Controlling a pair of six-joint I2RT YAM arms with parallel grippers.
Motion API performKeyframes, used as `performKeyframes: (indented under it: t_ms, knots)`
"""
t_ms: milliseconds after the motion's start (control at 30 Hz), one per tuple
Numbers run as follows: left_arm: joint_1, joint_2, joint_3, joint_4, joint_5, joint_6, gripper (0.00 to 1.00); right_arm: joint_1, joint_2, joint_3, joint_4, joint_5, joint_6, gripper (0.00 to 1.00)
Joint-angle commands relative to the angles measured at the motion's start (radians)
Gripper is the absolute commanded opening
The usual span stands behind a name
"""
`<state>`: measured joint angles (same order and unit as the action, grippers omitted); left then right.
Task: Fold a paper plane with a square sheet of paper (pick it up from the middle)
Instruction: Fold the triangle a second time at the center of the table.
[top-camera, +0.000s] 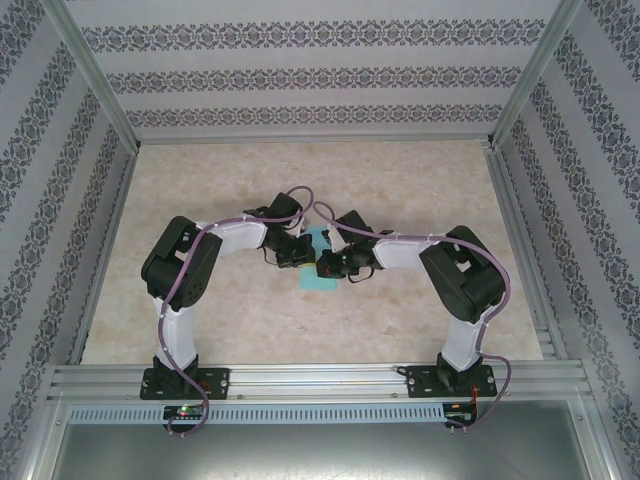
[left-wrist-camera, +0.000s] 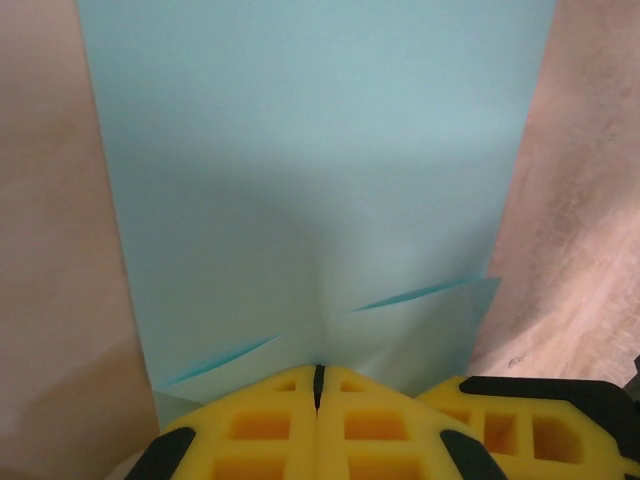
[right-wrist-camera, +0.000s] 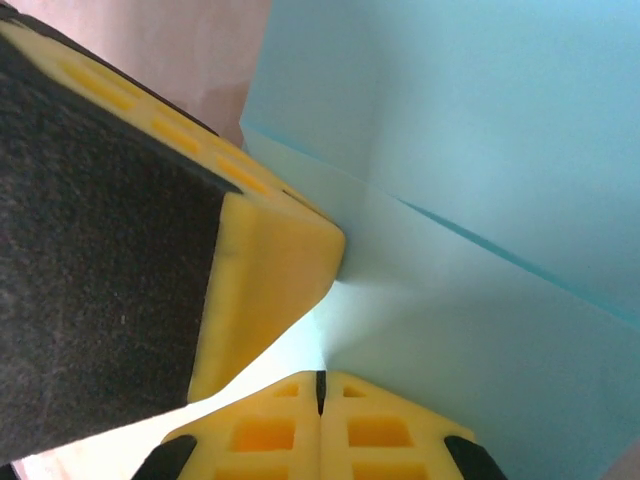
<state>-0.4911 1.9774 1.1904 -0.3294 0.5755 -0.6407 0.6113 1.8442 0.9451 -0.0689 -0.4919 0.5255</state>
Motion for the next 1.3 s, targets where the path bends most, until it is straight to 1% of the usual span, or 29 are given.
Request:
performKeyframes:
  t_ms: [0,267,400,500,633,700,733,767,867,933,1000,1067,1200,1267]
  knots:
    - [0.002,0.091,-0.072,-0.134,-0.157,-0.011,0.00,0.002,0.019,-0.032,-0.014,0.015,0.005,0.00]
    - [0.006,0.093,-0.069,-0.146,-0.183,-0.004,0.00,-0.013,-0.121,-0.235,-0.030,0.001,-0.001,0.00]
    - [0.007,0.089,-0.065,-0.146,-0.177,0.002,0.00,-0.017,-0.209,-0.304,-0.083,0.014,-0.001,0.00]
    - [0.008,0.074,-0.079,-0.103,-0.144,-0.006,0.00,-0.031,-0.289,-0.302,-0.139,0.063,0.015,0.00]
    - [0.007,0.032,-0.080,-0.029,-0.066,-0.003,0.00,-0.035,-0.395,-0.234,-0.148,0.157,0.086,0.00]
    - [0.007,-0.002,-0.066,-0.007,-0.042,0.000,0.05,-0.040,-0.407,-0.202,-0.130,0.214,0.134,0.02]
    - [0.007,-0.020,-0.057,0.007,-0.034,-0.003,0.11,-0.047,-0.405,-0.192,-0.108,0.238,0.167,0.05]
    - [0.008,-0.041,-0.046,0.017,-0.023,-0.006,0.16,-0.058,-0.394,-0.184,-0.078,0.245,0.200,0.13]
    - [0.009,-0.097,-0.018,0.042,-0.012,-0.027,0.32,-0.082,-0.346,-0.164,0.023,0.208,0.254,0.35]
    - [0.017,-0.132,-0.013,0.054,-0.019,-0.045,0.41,-0.089,-0.314,-0.146,0.063,0.197,0.264,0.43]
    - [0.033,-0.170,-0.022,0.064,-0.037,-0.067,0.47,-0.093,-0.281,-0.127,0.072,0.196,0.264,0.48]
    - [0.054,-0.209,-0.042,0.065,-0.056,-0.077,0.53,-0.103,-0.239,-0.115,0.111,0.159,0.261,0.50]
    - [0.100,-0.270,-0.103,0.075,-0.087,-0.093,0.63,-0.116,-0.159,-0.079,0.149,0.086,0.229,0.53]
    - [0.119,-0.288,-0.138,0.098,-0.076,-0.097,0.69,-0.117,-0.121,-0.054,0.159,0.043,0.180,0.53]
